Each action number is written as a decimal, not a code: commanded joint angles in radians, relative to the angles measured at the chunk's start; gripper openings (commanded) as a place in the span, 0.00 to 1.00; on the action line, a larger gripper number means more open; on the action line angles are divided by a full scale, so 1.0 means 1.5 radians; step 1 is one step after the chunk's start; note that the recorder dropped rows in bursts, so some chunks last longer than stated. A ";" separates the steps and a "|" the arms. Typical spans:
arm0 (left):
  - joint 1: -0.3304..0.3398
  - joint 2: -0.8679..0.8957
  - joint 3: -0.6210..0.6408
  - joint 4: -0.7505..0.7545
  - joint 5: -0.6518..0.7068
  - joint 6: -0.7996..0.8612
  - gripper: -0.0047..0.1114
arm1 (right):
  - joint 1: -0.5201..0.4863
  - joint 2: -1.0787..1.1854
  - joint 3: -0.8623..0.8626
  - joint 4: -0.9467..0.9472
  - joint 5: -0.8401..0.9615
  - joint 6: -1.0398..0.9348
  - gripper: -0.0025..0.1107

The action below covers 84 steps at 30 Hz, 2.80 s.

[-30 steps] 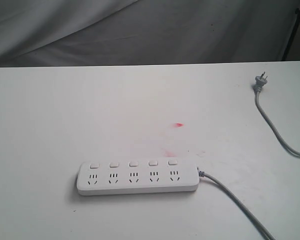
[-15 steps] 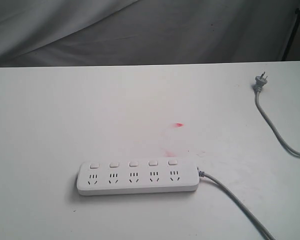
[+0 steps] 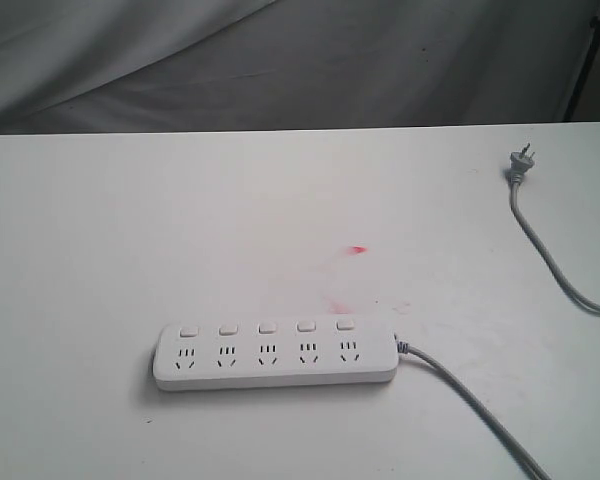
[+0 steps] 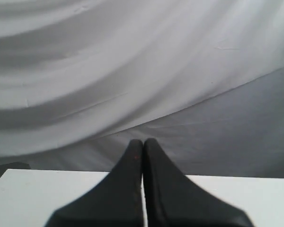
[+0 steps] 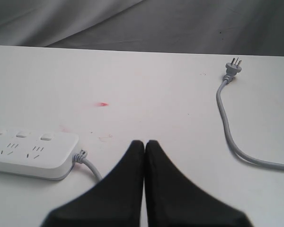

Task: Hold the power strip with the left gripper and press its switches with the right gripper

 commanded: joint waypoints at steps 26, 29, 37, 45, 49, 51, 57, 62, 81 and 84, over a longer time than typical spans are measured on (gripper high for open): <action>-0.004 0.002 0.140 -0.573 0.165 0.852 0.04 | -0.005 -0.004 0.003 -0.002 -0.001 0.000 0.02; -0.004 0.002 0.160 -0.573 0.237 0.854 0.04 | -0.005 -0.004 0.003 -0.002 -0.001 0.000 0.02; 0.029 0.002 0.167 -0.568 0.364 0.889 0.04 | -0.005 -0.004 0.003 -0.002 -0.001 0.000 0.02; 0.029 0.063 0.166 -0.526 0.557 0.954 0.04 | -0.005 -0.004 0.003 -0.002 -0.001 0.000 0.02; 0.030 0.137 0.166 -0.526 0.575 1.019 0.04 | -0.005 -0.004 0.003 -0.002 -0.001 0.000 0.02; 0.033 0.164 0.159 -0.526 0.575 1.022 0.04 | -0.005 -0.004 0.003 -0.002 -0.001 0.000 0.02; 0.067 0.219 0.100 -0.498 0.575 1.023 0.04 | -0.005 -0.004 0.003 -0.002 -0.001 0.000 0.02; 0.071 0.275 0.054 -0.474 0.575 1.072 0.04 | -0.005 -0.004 0.003 -0.002 -0.001 0.000 0.02; 0.035 0.294 0.037 -0.514 0.575 1.041 0.04 | -0.005 -0.004 0.003 -0.002 -0.001 0.000 0.02; 0.035 0.291 0.037 -0.521 0.575 1.041 0.04 | -0.005 -0.004 0.003 -0.002 -0.001 0.000 0.02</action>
